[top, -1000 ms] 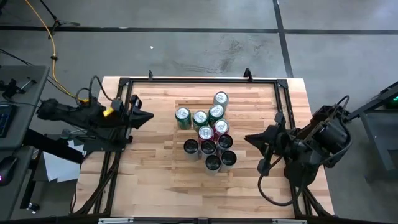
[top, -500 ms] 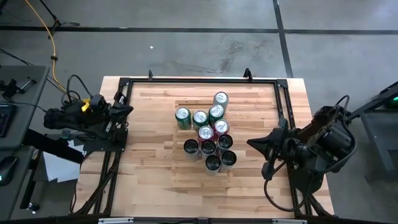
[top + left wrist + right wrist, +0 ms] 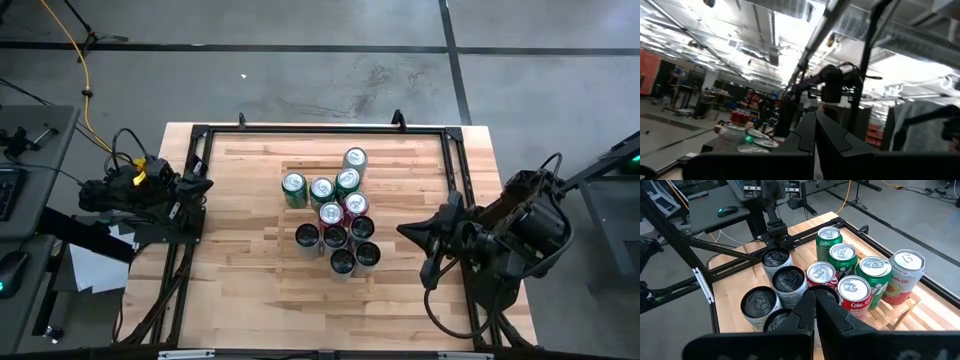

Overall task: Place canned beverage on shelf
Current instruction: Return to Home Position

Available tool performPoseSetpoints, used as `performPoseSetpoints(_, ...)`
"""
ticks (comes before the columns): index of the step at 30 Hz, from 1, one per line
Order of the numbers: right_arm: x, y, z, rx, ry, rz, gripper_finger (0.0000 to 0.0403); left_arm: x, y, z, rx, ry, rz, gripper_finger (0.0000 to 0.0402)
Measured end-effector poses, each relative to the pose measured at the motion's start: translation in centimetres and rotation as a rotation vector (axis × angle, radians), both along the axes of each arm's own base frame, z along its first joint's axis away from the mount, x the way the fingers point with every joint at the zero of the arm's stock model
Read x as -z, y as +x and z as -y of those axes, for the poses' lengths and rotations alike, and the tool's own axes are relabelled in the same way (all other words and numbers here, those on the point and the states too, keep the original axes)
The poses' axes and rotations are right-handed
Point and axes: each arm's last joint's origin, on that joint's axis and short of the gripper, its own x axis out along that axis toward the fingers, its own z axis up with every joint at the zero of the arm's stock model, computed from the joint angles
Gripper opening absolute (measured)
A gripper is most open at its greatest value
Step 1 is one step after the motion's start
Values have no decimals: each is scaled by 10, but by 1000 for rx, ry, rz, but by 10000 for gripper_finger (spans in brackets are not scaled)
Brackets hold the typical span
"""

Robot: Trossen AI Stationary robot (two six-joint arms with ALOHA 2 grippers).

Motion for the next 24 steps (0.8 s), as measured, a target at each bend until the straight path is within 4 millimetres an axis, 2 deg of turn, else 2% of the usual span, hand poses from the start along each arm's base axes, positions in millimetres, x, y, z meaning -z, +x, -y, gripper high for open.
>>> performPoseSetpoints(3,0,0,0,-1,2,-1,0,3,2,1,17,16,-6,0)
performPoseSetpoints(9,0,0,0,4,19,2,0,23,12,3,26,3,-43,0)
performPoseSetpoints(15,-3,-4,3,-1,44,4,0,37,17,2,12,-27,52,0)
performPoseSetpoints(24,-8,-9,10,-1,60,18,0,58,25,-3,63,-87,20,0)
